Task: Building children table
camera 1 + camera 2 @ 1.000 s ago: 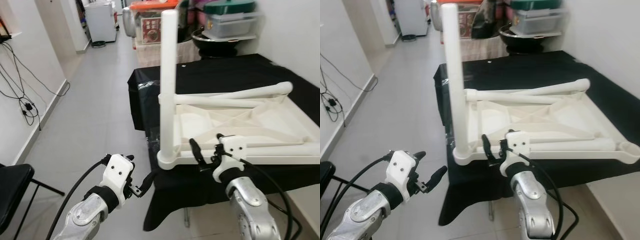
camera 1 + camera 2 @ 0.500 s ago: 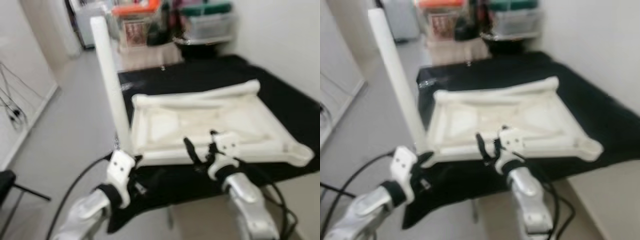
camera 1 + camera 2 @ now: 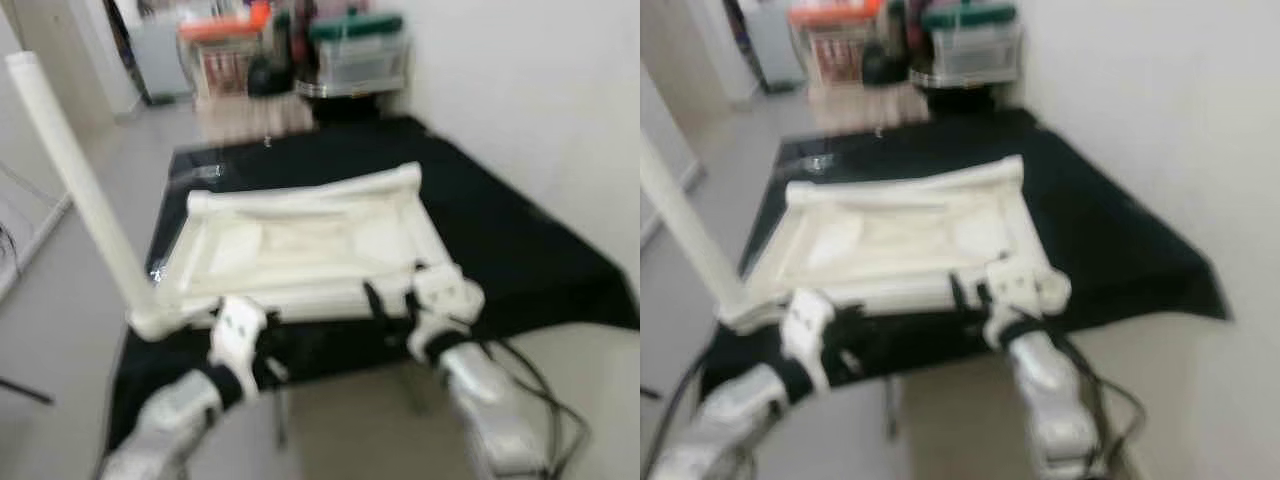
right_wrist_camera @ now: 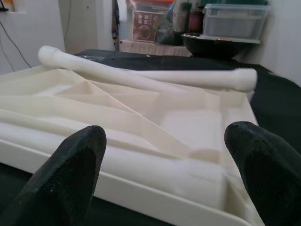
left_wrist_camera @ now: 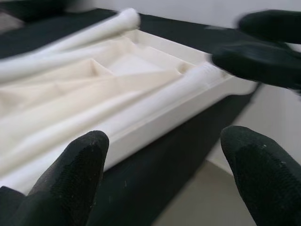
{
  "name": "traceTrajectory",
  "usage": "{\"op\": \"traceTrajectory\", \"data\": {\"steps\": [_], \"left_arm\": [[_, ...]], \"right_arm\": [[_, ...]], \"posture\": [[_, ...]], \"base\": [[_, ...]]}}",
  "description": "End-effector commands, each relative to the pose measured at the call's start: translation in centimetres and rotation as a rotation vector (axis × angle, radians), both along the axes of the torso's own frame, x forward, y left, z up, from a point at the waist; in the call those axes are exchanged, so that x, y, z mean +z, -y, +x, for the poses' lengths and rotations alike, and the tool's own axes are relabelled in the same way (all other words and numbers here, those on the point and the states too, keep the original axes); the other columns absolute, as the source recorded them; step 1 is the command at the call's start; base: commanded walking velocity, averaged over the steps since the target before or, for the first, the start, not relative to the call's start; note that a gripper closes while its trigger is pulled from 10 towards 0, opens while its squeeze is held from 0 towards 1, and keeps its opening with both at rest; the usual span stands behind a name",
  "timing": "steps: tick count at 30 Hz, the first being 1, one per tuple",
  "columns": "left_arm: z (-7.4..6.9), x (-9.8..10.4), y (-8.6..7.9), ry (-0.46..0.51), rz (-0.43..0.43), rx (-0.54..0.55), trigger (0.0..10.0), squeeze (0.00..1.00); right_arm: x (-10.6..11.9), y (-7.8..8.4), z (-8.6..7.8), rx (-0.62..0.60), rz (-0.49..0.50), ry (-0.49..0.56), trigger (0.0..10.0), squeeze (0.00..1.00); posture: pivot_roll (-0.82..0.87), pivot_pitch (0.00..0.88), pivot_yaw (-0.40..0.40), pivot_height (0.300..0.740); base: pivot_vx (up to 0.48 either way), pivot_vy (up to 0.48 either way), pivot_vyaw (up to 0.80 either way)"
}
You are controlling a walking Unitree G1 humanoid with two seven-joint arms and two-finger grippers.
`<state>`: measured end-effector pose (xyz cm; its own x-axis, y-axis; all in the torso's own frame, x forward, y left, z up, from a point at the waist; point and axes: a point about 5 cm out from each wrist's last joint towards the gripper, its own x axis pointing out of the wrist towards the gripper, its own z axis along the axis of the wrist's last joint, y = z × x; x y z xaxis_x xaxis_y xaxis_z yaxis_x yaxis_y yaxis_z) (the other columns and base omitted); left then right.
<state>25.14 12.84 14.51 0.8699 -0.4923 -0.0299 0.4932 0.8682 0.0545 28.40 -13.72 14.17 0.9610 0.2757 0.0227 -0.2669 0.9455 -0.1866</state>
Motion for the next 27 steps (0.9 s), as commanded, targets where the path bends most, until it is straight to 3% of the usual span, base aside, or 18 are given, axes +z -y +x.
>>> {"op": "traceTrajectory", "data": {"steps": [1,5,12,16,22,27], "left_arm": [[0.3,-0.5,-0.5,-0.008,0.051,0.052,10.0,0.00],[0.7,-0.8,-0.9,0.000,0.160,0.113,10.0,0.00],[0.9,-0.7,-0.8,0.019,0.171,0.094,10.0,0.00],[0.5,-1.1,-0.5,-0.006,0.172,0.017,10.0,0.00],[-1.0,-1.4,0.3,-0.037,0.152,-0.117,10.0,0.00],[-1.7,-1.4,1.2,-0.009,0.159,-0.198,10.0,0.00]], "right_arm": [[-0.4,0.0,0.0,-0.001,0.005,-0.012,10.0,0.00],[-0.5,-0.1,0.1,0.006,0.007,-0.018,10.0,0.00],[-0.6,-0.3,0.1,0.012,0.003,-0.018,10.0,0.00],[-0.6,-0.3,0.2,0.024,-0.017,-0.013,10.0,0.00],[-0.6,-0.3,0.2,0.058,-0.021,-0.020,10.0,0.00],[-0.5,-0.3,0.4,0.072,-0.035,-0.009,10.0,0.00]], "posture": [[-0.11,0.018,0.063,0.740],[-0.11,0.016,0.065,0.740],[-0.11,0.017,0.072,0.740],[-0.11,0.015,0.074,0.740],[-0.11,0.016,0.071,0.740],[-0.11,0.016,0.070,0.740]], "base": [[0.000,0.000,0.00],[0.000,0.000,0.00],[0.000,0.000,0.00],[0.000,0.000,0.00],[0.000,0.000,0.76],[0.000,0.000,0.16]]}}
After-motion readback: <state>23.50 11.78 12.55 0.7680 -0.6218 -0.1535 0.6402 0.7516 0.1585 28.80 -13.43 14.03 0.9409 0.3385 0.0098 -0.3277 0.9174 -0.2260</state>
